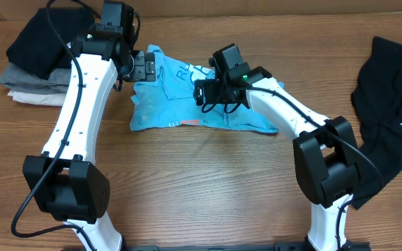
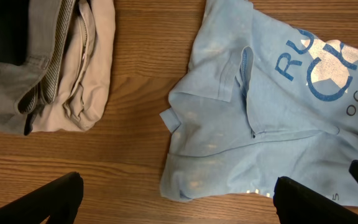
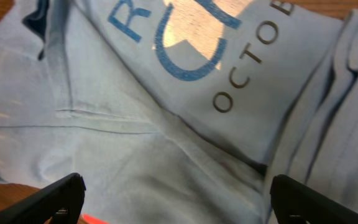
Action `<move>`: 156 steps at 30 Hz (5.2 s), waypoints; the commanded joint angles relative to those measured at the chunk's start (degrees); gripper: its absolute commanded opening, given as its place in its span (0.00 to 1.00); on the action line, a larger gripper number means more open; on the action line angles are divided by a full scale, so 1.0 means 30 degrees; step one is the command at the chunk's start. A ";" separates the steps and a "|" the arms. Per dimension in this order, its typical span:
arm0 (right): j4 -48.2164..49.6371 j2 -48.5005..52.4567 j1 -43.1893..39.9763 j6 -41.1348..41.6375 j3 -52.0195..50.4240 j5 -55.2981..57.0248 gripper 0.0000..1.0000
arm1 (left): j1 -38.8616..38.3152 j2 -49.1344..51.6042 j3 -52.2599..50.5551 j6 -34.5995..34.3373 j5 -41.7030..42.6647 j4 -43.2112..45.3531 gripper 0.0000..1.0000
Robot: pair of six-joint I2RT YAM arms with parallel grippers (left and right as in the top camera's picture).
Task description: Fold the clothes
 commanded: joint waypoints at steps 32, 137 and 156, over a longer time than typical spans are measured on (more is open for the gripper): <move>-0.1224 0.1392 -0.0328 0.1537 0.0503 0.5821 0.55 | 0.0219 -0.0211 0.0299 0.0430 0.0146 -0.0036 1.00; -1.0528 0.2900 0.1202 0.1712 0.6521 0.2215 0.83 | 0.0219 -0.0211 0.0299 0.0437 0.0146 0.0095 1.00; -1.2269 0.2630 0.1355 0.1916 0.6652 0.0758 0.31 | 0.0233 -0.0204 0.0299 0.0860 0.0095 0.0095 1.00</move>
